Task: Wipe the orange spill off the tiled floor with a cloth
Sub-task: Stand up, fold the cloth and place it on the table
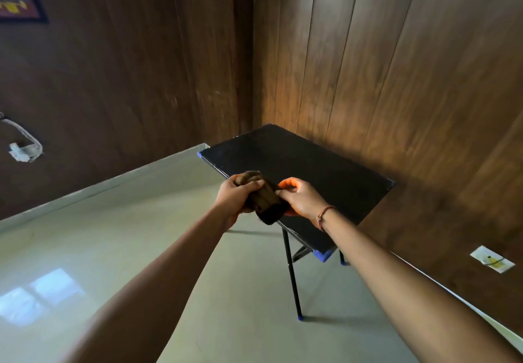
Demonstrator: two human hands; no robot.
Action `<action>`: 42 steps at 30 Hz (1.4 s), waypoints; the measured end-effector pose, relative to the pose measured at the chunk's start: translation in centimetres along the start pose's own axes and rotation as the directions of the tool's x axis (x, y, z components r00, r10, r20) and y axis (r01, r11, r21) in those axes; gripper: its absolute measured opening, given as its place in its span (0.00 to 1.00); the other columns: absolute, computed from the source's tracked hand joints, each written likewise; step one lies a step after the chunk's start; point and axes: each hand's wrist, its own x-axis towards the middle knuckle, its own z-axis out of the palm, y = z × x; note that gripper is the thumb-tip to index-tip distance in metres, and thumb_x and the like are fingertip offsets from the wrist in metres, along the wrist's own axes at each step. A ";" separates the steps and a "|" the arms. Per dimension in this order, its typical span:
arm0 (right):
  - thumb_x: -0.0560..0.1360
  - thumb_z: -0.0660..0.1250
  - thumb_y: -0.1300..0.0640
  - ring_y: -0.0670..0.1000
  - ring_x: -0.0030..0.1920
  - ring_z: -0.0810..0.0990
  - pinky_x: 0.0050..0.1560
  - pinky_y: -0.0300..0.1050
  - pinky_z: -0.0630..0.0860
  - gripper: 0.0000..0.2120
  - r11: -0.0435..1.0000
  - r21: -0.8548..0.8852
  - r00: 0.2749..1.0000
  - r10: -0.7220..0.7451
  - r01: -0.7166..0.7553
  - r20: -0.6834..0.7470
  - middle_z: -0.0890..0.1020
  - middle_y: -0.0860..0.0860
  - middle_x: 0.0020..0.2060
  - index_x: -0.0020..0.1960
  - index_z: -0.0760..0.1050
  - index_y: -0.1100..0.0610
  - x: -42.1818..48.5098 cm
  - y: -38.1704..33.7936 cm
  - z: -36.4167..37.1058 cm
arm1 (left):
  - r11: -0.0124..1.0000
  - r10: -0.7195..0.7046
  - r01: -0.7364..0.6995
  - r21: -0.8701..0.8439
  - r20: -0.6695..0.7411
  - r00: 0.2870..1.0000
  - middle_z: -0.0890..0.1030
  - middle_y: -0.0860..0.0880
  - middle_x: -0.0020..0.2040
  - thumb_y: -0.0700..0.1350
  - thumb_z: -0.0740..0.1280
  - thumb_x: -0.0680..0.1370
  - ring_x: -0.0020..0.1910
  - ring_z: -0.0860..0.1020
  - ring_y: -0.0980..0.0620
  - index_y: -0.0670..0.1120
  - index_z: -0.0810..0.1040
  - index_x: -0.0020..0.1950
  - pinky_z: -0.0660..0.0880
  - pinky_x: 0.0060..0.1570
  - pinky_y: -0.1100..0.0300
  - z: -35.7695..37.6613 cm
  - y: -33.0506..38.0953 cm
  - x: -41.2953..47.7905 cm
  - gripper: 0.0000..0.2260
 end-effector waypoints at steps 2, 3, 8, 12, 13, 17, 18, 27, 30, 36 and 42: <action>0.76 0.69 0.51 0.51 0.56 0.80 0.57 0.51 0.79 0.16 0.993 -0.068 0.995 -0.100 0.100 -0.001 0.81 0.51 0.55 0.62 0.74 0.54 2.0 -0.3 -0.4 | 0.999 0.002 -0.003 -0.041 -0.019 1.000 0.83 0.42 0.52 0.44 0.74 0.72 0.49 0.83 0.46 0.45 0.76 0.61 0.81 0.49 0.49 0.4 0.8 2.5 0.18; 0.75 0.70 0.48 0.49 0.58 0.79 0.60 0.50 0.77 0.19 0.985 -0.094 0.989 -0.148 0.148 0.008 0.80 0.50 0.56 0.64 0.73 0.52 2.7 -0.4 -0.5 | 0.999 -0.007 0.006 -0.048 -0.020 1.000 0.83 0.42 0.51 0.44 0.73 0.73 0.48 0.83 0.47 0.45 0.75 0.61 0.81 0.48 0.50 0.5 1.1 3.6 0.18; 0.72 0.73 0.47 0.44 0.62 0.73 0.62 0.41 0.73 0.30 0.937 -0.195 0.956 -0.276 0.290 0.097 0.73 0.46 0.63 0.71 0.68 0.51 6.8 -0.6 0.5 | 0.998 -0.059 0.059 -0.005 -0.028 0.998 0.82 0.41 0.48 0.46 0.71 0.75 0.42 0.82 0.47 0.43 0.78 0.56 0.80 0.41 0.54 -0.1 2.5 10.1 0.13; 0.78 0.66 0.59 0.47 0.57 0.80 0.58 0.44 0.79 0.14 0.958 -0.046 0.956 -0.286 0.283 -0.070 0.82 0.51 0.56 0.64 0.77 0.56 10.5 -1.0 2.6 | 0.990 -0.135 0.136 -0.032 0.036 0.990 0.82 0.43 0.44 0.49 0.70 0.76 0.39 0.82 0.49 0.42 0.79 0.52 0.79 0.39 0.55 -1.5 3.2 14.1 0.11; 0.79 0.64 0.60 0.49 0.56 0.81 0.55 0.43 0.80 0.12 0.968 0.026 0.963 -0.245 0.249 -0.109 0.82 0.51 0.54 0.62 0.78 0.55 12.2 -1.5 3.6 | 0.987 -0.153 0.156 -0.040 0.066 0.986 0.83 0.42 0.45 0.51 0.69 0.76 0.41 0.83 0.48 0.42 0.79 0.53 0.80 0.41 0.55 -2.7 3.7 16.0 0.13; 0.80 0.62 0.59 0.50 0.53 0.82 0.58 0.54 0.79 0.11 0.970 0.218 0.950 -0.037 0.109 -0.310 0.84 0.50 0.48 0.48 0.82 0.49 16.5 -2.5 6.4 | 0.965 -0.251 0.259 -0.033 0.158 0.955 0.84 0.42 0.52 0.61 0.68 0.74 0.51 0.83 0.45 0.43 0.78 0.56 0.79 0.52 0.48 -6.3 4.4 20.1 0.23; 0.80 0.62 0.58 0.51 0.53 0.82 0.59 0.57 0.78 0.11 0.948 0.309 0.933 0.044 0.073 -0.357 0.85 0.51 0.48 0.46 0.82 0.49 17.9 -2.7 7.0 | 0.960 -0.278 0.279 0.024 0.180 0.944 0.83 0.43 0.53 0.64 0.67 0.73 0.52 0.82 0.45 0.44 0.78 0.57 0.78 0.53 0.48 -7.2 4.4 21.2 0.25; 0.80 0.62 0.57 0.51 0.48 0.84 0.48 0.45 0.78 0.10 0.805 0.581 0.919 0.310 -0.119 -0.242 0.85 0.54 0.47 0.48 0.83 0.54 24.6 -4.2 8.8 | 0.957 -0.286 0.205 0.206 0.540 0.792 0.81 0.50 0.59 0.71 0.56 0.68 0.62 0.77 0.49 0.50 0.76 0.63 0.70 0.65 0.51 -11.3 2.0 28.4 0.33; 0.80 0.63 0.56 0.55 0.51 0.83 0.52 0.50 0.78 0.10 0.742 0.647 0.912 0.370 -0.175 -0.178 0.85 0.57 0.50 0.53 0.82 0.58 27.1 -3.9 7.9 | 0.946 -0.164 0.313 -0.080 0.715 0.680 0.83 0.45 0.57 0.67 0.72 0.63 0.55 0.81 0.46 0.47 0.75 0.65 0.78 0.52 0.54 -10.6 1.2 29.5 0.38; 0.77 0.68 0.57 0.54 0.48 0.83 0.46 0.47 0.79 0.09 0.796 0.528 0.841 0.478 -0.295 -0.251 0.85 0.58 0.48 0.52 0.82 0.61 32.2 0.5 6.3 | 0.936 -0.340 0.344 0.069 0.425 0.839 0.83 0.41 0.52 0.48 0.71 0.75 0.51 0.82 0.44 0.40 0.77 0.63 0.79 0.51 0.50 -7.8 -0.7 34.3 0.20; 0.76 0.66 0.65 0.52 0.54 0.82 0.48 0.46 0.77 0.12 0.762 0.596 0.929 0.363 -0.252 -0.072 0.85 0.54 0.52 0.58 0.79 0.55 34.8 0.5 6.6 | 0.931 -0.361 0.357 0.077 0.346 0.866 0.83 0.43 0.53 0.44 0.65 0.79 0.54 0.81 0.44 0.46 0.80 0.57 0.78 0.56 0.46 -9.2 0.3 39.1 0.09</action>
